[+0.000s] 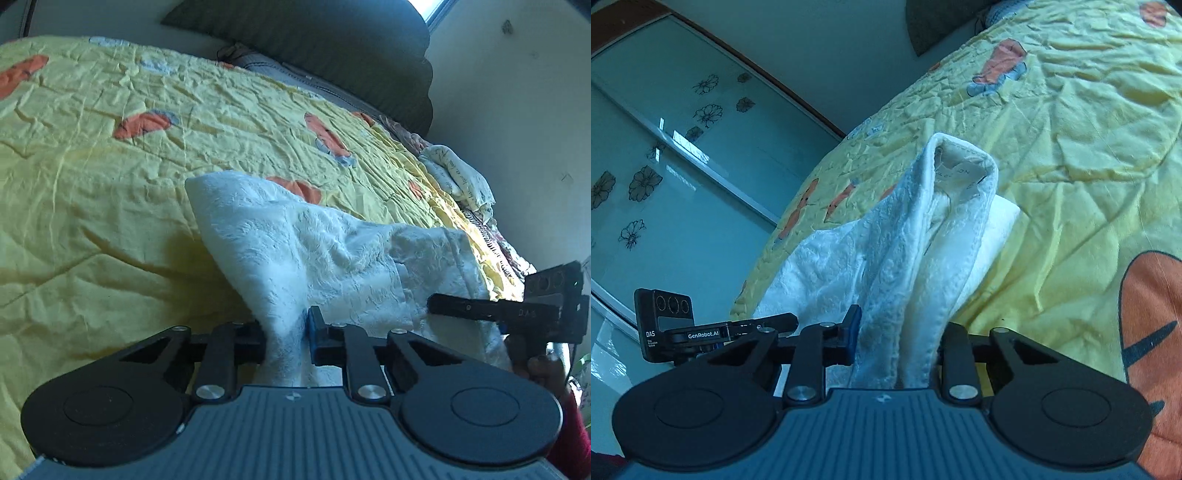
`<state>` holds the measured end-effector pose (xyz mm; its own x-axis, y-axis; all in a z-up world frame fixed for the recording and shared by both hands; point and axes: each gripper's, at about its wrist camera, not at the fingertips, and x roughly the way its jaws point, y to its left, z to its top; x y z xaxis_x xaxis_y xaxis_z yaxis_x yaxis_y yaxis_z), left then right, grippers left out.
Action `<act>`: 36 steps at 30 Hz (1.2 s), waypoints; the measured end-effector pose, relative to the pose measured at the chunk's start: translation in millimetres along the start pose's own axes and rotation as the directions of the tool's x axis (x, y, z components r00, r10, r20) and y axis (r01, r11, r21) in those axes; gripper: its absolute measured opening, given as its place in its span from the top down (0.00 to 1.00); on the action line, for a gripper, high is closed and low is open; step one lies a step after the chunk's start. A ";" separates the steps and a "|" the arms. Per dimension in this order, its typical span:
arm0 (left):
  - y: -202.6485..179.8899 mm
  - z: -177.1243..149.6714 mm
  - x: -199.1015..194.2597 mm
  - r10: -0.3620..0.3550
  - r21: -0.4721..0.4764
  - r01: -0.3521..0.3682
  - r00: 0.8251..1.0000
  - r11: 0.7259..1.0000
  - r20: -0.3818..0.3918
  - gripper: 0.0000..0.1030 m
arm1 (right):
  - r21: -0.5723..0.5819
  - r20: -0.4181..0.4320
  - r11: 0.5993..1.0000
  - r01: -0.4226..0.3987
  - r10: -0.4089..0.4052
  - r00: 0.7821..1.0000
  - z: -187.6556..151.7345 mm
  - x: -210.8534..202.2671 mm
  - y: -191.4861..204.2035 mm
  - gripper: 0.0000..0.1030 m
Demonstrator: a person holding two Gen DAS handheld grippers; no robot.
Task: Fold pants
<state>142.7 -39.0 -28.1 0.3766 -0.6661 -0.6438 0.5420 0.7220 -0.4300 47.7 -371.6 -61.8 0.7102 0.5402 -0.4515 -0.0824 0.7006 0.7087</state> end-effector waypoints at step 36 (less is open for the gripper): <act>65.8 96.8 -28.6 0.435 -0.070 -0.433 0.863 0.899 0.258 0.25 | -0.414 0.233 0.856 0.309 -0.228 0.945 80.4 99.4 91.6 0.56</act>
<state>240.3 9.5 23.3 0.7546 -0.3085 -0.5791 0.2717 0.9503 -0.1522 167.0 -291.2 1.8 0.8530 0.2422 -0.4624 -0.1407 0.9597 0.2432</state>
